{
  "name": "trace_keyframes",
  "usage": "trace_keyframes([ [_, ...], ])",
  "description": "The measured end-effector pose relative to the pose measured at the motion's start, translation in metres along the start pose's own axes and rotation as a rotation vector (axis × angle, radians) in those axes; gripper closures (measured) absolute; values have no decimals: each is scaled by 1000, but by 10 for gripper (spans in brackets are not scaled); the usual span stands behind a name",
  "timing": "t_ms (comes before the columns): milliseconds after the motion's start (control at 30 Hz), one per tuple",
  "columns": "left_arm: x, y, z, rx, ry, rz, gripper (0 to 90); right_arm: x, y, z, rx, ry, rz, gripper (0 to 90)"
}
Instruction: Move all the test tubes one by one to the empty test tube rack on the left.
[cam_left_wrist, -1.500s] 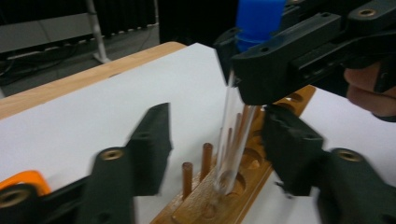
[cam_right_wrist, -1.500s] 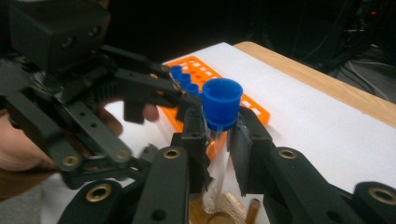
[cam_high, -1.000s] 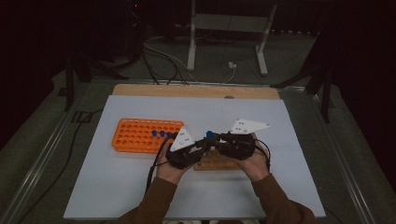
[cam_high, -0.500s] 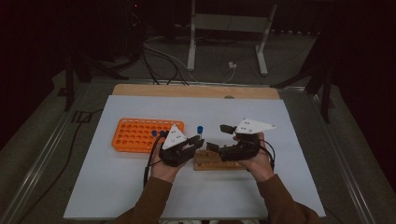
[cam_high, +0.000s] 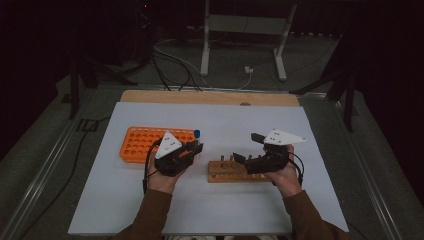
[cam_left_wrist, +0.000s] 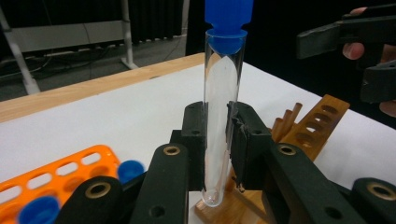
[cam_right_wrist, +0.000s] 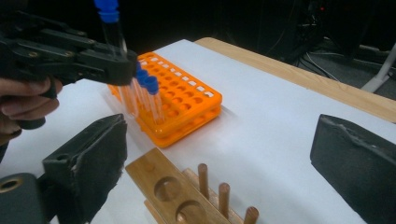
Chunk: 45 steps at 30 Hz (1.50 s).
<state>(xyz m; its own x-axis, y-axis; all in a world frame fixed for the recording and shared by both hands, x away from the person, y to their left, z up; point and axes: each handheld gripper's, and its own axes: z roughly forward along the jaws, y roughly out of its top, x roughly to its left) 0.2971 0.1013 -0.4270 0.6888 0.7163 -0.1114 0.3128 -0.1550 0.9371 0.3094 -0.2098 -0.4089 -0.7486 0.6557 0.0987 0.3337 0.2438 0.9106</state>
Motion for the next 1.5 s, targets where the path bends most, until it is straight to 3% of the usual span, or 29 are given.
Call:
trace_keyframes([
  [500, 19, 2, -21, -33, 40, -25, 783, -15, -16, -16, -10, -54, 34, 22],
  [933, 36, 6, -38, -71, 93, -46, 783, -25, -31, -29, -6, -128, 42, 12],
  [1233, 49, 5, -50, -94, 110, -63, 782, -32, -39, -39, -19, -146, 77, 11],
  [1500, 58, 0, -60, -94, 156, -59, 782, -35, -42, -45, -39, -156, 98, 11],
])
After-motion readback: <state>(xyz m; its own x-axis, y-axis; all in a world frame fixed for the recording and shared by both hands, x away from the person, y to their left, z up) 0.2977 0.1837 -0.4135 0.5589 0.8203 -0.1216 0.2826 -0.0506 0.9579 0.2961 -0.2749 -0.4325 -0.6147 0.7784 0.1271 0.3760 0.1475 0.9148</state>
